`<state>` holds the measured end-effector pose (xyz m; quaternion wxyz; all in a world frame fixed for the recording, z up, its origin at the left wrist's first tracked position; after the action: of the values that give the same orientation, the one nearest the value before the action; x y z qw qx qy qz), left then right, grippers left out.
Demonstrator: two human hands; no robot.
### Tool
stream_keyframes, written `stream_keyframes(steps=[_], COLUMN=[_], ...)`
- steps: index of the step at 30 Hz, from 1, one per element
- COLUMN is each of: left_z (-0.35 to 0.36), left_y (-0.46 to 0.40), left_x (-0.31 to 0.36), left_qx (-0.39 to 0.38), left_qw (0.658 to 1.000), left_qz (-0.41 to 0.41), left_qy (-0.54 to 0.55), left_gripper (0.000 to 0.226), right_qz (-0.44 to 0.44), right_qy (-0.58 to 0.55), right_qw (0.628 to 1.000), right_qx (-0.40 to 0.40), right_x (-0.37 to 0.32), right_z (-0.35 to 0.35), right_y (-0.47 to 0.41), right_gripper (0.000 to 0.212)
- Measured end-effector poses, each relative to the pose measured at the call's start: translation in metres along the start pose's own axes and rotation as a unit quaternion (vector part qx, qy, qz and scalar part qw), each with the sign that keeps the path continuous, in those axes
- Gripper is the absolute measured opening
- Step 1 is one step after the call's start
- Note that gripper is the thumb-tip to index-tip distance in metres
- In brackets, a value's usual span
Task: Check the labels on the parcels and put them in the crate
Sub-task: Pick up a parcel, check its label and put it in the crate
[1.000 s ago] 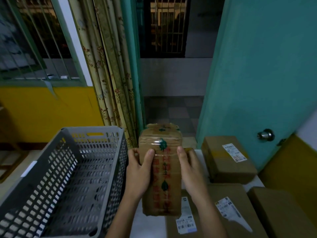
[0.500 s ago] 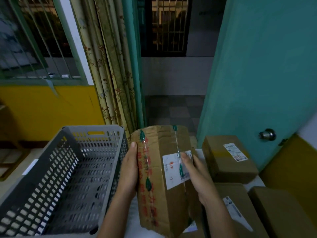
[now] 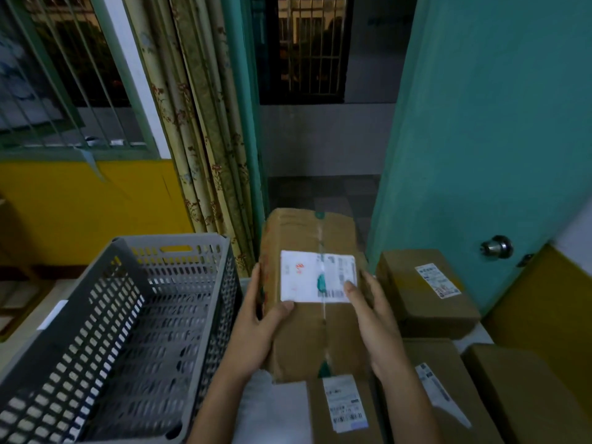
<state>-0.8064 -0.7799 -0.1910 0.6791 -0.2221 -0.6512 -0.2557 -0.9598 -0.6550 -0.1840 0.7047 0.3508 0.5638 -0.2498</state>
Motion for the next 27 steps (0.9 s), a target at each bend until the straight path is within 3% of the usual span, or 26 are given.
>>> stream_keyframes(steps=[3,5,9,12,14,17,20,24,27], left_z=[-0.009,-0.012,-0.016,-0.014,-0.013,-0.01,-0.005,-0.004,-0.005], left_y=[-0.009,-0.012,-0.01,-0.001,0.001,-0.002,-0.005,-0.01,-0.011], left_x=[0.004,0.006,-0.001,-0.004,-0.005,-0.003,0.003,0.003,0.002], left_qx=[0.04,0.033,-0.024,-0.095,-0.11,-0.067,-0.003,0.018,0.027], left_qw=[0.997,0.996,0.999,0.995,0.994,0.997,0.999,0.996,0.99], left_qz=[-0.049,-0.073,-0.016,0.016,0.024,0.028,0.032,0.028,0.011], left_qy=[0.053,0.046,0.043,0.013,-0.008,-0.039,-0.026,-0.081,-0.137], left_gripper=[0.1,0.086,0.081,0.1,0.11,0.106,0.087,0.065,0.063], right_qz=[-0.005,0.004,0.023,0.037,0.04,0.027,0.0,-0.023,-0.035], right_qy=[-0.037,-0.064,-0.111,-0.098,-0.102,-0.109,-0.062,0.023,0.039], right_qw=[0.994,0.987,0.991,0.994,0.994,0.993,0.994,0.994,0.994], right_qx=[-0.099,-0.149,-0.068,0.005,0.005,-0.048,-0.091,-0.1,-0.099], right_x=[0.001,0.002,0.003,0.004,0.005,0.003,0.008,0.014,0.014], right_z=[-0.007,-0.007,-0.005,-0.004,-0.003,-0.002,0.0,0.004,0.004], right_y=[0.003,0.005,-0.005,-0.013,-0.014,-0.006,-0.001,0.0,-0.001], right_gripper=[0.059,0.059,0.047,0.027,0.029,0.058,0.075,0.077,0.059])
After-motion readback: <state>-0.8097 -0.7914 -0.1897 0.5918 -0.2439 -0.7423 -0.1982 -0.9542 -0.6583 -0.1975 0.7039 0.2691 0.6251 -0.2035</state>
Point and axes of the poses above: each hand's wrist, its own y-axis away from the middle knuckle, its own z-axis out of the palm, x = y × z, the point moved 1 cm from there along -y, towards the middle knuckle, and after that the axes turned 2 degrees about -y, right-handed, at the moved point
